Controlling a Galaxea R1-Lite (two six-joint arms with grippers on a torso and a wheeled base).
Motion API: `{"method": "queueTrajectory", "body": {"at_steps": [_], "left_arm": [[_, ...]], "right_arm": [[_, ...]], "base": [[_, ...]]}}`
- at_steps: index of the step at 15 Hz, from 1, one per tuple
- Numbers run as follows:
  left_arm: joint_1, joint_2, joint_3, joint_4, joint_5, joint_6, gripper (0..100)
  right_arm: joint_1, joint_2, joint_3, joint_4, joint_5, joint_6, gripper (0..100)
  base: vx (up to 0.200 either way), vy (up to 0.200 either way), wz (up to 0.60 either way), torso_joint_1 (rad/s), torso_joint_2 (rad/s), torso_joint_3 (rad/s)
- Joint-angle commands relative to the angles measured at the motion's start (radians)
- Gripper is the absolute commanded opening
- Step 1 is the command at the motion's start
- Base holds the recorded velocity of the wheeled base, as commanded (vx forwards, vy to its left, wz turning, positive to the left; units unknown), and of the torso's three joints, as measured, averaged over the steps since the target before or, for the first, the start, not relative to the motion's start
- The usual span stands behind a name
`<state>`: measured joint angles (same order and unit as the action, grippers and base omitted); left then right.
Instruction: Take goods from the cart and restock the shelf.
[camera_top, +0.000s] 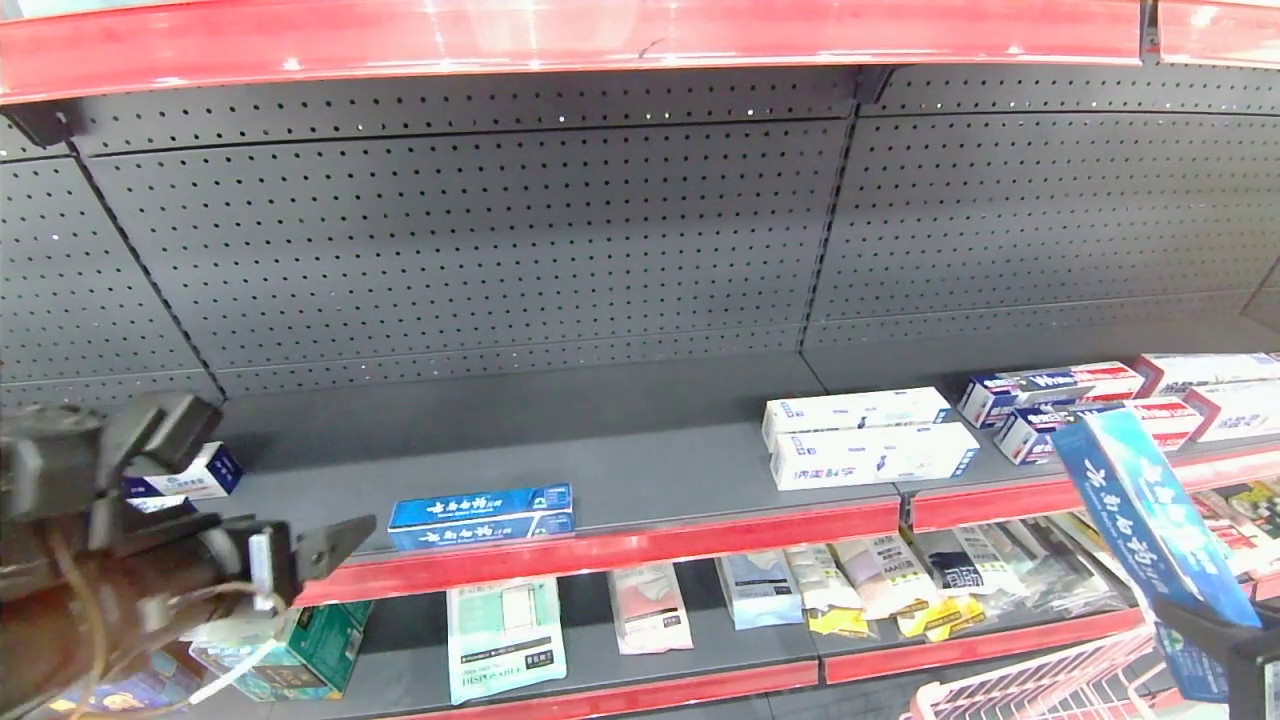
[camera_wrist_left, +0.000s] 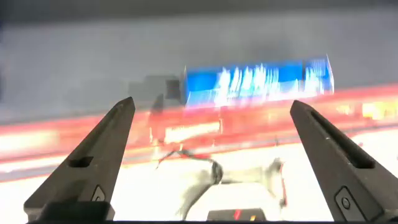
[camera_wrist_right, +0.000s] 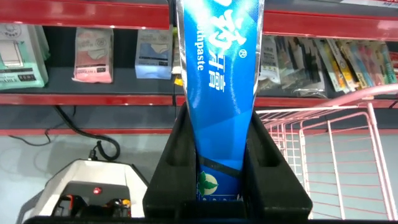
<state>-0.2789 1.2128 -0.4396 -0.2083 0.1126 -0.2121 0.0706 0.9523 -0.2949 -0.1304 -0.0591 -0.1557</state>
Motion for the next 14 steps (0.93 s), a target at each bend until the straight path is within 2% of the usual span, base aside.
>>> {"method": "queueTrajectory", "body": {"at_steps": [1, 2, 3, 4, 7, 12, 14], "left_arm": [[0.030, -0.708, 0.025, 0.581, -0.111, 0.146, 100], [0.021, -0.823, -0.008, 0.734, -0.116, 0.158, 100], [0.010, -0.872, -0.027, 0.803, -0.116, 0.162, 100], [-0.023, -0.955, -0.079, 0.923, -0.109, 0.163, 100], [-0.028, -1.006, -0.088, 0.945, -0.096, 0.169, 100], [-0.029, -1.036, -0.054, 0.940, -0.100, 0.237, 100], [-0.029, -1.059, -0.037, 0.938, -0.102, 0.249, 100]], "right_arm": [[0.006, 0.089, -0.067, 0.000, 0.021, -0.042, 0], [0.006, 0.114, -0.098, 0.000, 0.022, -0.094, 0], [0.005, 0.125, -0.115, 0.000, 0.025, -0.123, 0], [0.008, 0.146, -0.158, 0.000, 0.028, -0.171, 0], [0.032, 0.163, -0.191, 0.000, 0.030, -0.192, 0], [0.054, 0.163, -0.190, 0.000, 0.032, -0.192, 0], [0.054, 0.163, -0.193, 0.000, 0.038, -0.192, 0]], "base": [[0.000, 0.000, 0.00, 0.000, 0.00, 0.000], [0.000, 0.000, 0.00, 0.000, 0.00, 0.000], [0.000, 0.000, 0.00, 0.000, 0.00, 0.000], [0.000, 0.000, 0.00, 0.000, 0.00, 0.000], [0.000, 0.000, 0.00, 0.000, 0.00, 0.000], [0.000, 0.000, 0.60, 0.006, 0.00, 0.005], [0.000, 0.000, 0.60, 0.010, 0.00, 0.005]]}}
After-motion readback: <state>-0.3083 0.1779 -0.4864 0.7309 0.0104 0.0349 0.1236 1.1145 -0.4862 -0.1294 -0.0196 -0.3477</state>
